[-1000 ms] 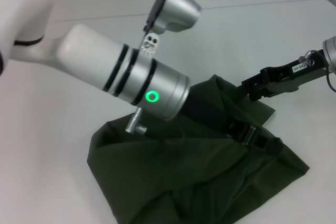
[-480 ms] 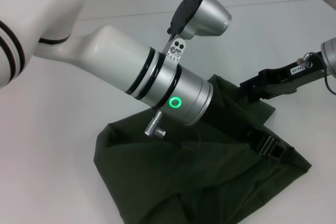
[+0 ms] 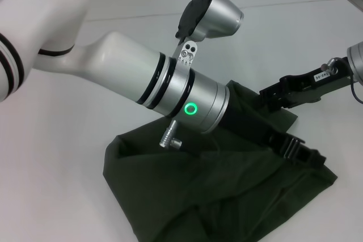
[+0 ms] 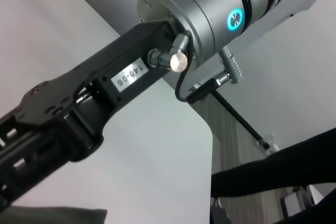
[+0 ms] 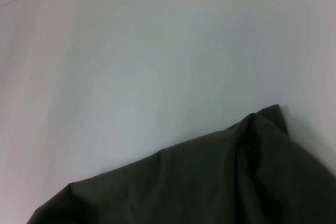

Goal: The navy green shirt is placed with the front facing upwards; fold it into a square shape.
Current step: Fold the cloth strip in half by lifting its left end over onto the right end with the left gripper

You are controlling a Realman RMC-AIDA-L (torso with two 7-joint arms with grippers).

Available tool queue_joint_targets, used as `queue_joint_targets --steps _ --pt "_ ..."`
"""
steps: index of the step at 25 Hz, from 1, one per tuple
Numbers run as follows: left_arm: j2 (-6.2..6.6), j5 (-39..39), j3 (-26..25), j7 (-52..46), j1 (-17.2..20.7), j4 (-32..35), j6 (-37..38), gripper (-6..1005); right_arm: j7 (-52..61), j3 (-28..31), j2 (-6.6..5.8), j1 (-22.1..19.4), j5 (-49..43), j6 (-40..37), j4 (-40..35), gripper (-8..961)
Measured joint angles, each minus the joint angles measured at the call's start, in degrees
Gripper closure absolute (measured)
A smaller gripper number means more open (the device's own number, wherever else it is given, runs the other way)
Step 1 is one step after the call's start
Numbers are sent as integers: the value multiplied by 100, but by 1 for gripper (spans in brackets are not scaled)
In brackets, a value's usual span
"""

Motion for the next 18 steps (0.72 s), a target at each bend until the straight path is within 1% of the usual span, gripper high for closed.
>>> queue_joint_targets --steps 2,6,9,13,14,15,18 --pt "0 -1 99 -29 1 -2 53 885 0 1 -1 0 0 1 0 380" --pt "0 4 311 -129 6 -2 87 822 0 2 -1 8 0 13 0 380" --pt "0 43 319 -166 58 -2 89 775 0 1 -2 12 0 15 0 380" --pt "35 59 289 -184 163 29 126 712 -5 1 -5 2 1 22 0 380" --pt "65 65 237 -190 238 65 158 696 -12 1 -9 -9 1 28 0 380" --pt "243 84 -93 -213 603 304 325 633 -21 3 -10 -13 1 28 0 380" --pt "491 88 -504 -287 1022 604 556 444 -49 15 -11 -28 1 22 0 380"
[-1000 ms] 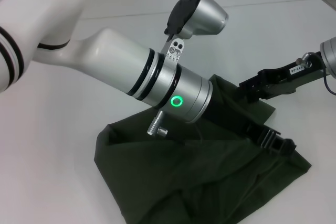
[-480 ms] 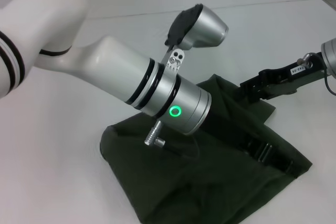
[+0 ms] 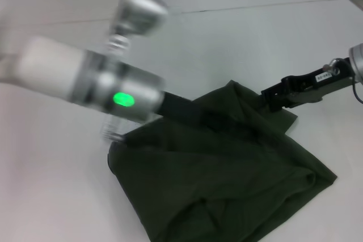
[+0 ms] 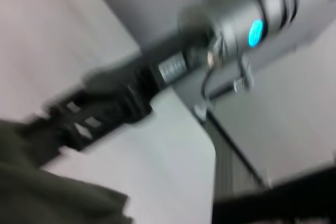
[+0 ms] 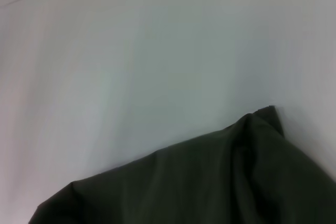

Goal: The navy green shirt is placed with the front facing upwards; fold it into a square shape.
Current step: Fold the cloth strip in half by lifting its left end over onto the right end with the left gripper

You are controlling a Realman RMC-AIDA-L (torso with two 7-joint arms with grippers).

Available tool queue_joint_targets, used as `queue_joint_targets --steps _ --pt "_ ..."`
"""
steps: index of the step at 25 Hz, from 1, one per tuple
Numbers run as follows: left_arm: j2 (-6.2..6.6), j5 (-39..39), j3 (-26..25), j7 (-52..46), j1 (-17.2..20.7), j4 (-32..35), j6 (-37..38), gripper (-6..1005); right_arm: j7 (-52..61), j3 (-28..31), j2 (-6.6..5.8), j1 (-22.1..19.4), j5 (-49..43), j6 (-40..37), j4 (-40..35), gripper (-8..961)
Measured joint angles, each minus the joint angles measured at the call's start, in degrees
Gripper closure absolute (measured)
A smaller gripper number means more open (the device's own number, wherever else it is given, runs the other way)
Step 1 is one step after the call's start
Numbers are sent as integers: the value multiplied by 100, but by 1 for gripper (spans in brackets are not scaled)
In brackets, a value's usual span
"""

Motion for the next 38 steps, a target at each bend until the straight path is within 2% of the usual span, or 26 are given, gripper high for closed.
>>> queue_joint_targets --steps 3,6,7,8,10,13,21,25,33,38 --pt "335 26 -566 -186 465 243 336 371 -13 2 -6 -2 0 -25 -9 380" --pt "569 121 -1048 -296 765 283 654 326 -14 4 -14 -3 0 -39 -30 380" --pt "635 326 -1466 -335 931 331 901 329 -14 4 -19 -1 0 -40 -33 380" --pt "635 326 -1466 -335 931 331 901 329 -14 4 -25 2 0 -40 -36 380" --pt "648 664 -1853 -402 1069 455 1119 330 -14 4 -28 18 0 -48 -44 380" --pt "660 1145 -2094 -578 1206 663 1329 332 -12 4 -42 36 -1 -88 -59 380" --pt "690 2252 -2151 -1137 1327 876 1855 333 10 4 -54 83 0 -179 -80 380" --pt "665 2522 -2294 -1326 1408 879 1921 333 1 4 -53 85 6 -179 -80 380" --pt "697 3125 -2626 -1655 1513 874 1938 332 -8 12 -69 63 38 -193 -88 381" --pt "685 3298 -2675 -1685 1579 825 1933 332 -10 12 -69 67 54 -192 -88 381"
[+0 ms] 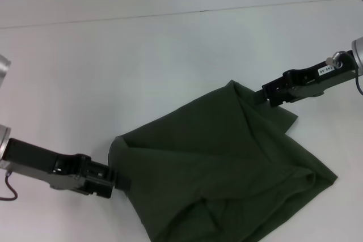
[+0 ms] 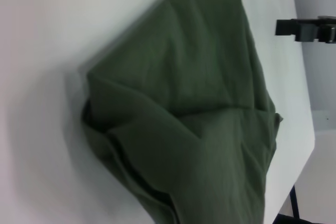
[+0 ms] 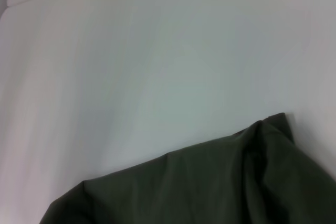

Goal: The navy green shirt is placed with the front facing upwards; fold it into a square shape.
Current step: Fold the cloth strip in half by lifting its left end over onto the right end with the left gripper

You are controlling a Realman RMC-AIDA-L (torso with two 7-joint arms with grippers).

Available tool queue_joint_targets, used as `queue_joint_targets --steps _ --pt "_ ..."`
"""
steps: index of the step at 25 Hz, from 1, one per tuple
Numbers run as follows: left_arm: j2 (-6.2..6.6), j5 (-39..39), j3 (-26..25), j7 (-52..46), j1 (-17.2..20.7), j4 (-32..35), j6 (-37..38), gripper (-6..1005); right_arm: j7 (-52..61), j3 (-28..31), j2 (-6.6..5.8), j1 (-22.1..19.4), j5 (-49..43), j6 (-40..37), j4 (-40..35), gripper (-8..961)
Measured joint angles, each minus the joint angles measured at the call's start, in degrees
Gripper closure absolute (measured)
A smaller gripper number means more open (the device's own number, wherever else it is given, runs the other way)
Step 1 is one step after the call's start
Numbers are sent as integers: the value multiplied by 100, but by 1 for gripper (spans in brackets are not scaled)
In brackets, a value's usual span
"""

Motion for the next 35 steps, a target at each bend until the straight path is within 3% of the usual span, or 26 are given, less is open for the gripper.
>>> queue_joint_targets --steps 12,25,35 --pt "-100 330 38 -154 -86 -263 -167 332 -3 0 0 16 9 -5 0 381" --pt "-336 351 52 -156 -226 -558 -416 350 -13 0 0 -13 8 45 1 381" --pt "-397 351 65 -156 -254 -613 -322 397 -12 -9 0 -24 7 40 4 381"
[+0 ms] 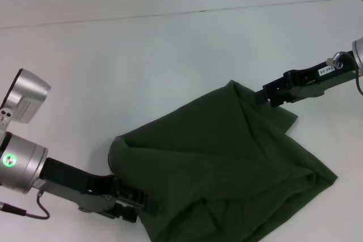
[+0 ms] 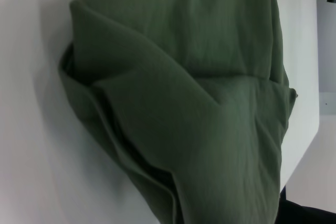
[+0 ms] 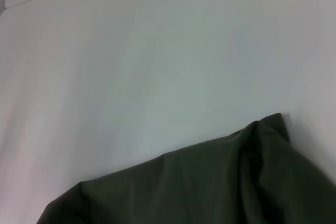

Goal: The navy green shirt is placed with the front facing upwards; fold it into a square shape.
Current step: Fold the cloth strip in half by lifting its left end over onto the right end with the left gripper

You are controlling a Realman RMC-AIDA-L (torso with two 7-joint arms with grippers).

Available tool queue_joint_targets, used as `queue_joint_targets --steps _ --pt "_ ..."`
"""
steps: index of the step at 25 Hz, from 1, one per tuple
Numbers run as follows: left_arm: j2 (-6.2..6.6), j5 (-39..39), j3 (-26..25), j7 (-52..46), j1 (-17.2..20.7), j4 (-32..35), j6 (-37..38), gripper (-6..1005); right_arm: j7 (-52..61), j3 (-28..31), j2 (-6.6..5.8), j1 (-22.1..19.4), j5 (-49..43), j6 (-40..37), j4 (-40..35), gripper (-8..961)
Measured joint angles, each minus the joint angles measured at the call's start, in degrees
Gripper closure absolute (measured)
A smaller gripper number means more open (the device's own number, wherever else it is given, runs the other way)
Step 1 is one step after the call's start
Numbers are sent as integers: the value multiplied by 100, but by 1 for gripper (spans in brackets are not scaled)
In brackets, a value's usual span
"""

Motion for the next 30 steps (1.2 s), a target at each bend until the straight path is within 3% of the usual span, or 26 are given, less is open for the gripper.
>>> queue_joint_targets --steps 5,14,28,30 --pt "4 17 50 0 -22 -63 66 421 0 0 0 4 0 -7 5 381" --pt "-160 120 33 0 -135 -153 -149 463 0 8 0 10 0 4 5 381" --pt "-164 157 278 140 -228 -76 -208 529 0 9 0 -31 0 -3 5 382" --pt "-151 158 288 134 -236 -56 -144 765 0 9 0 -31 0 -3 5 382"
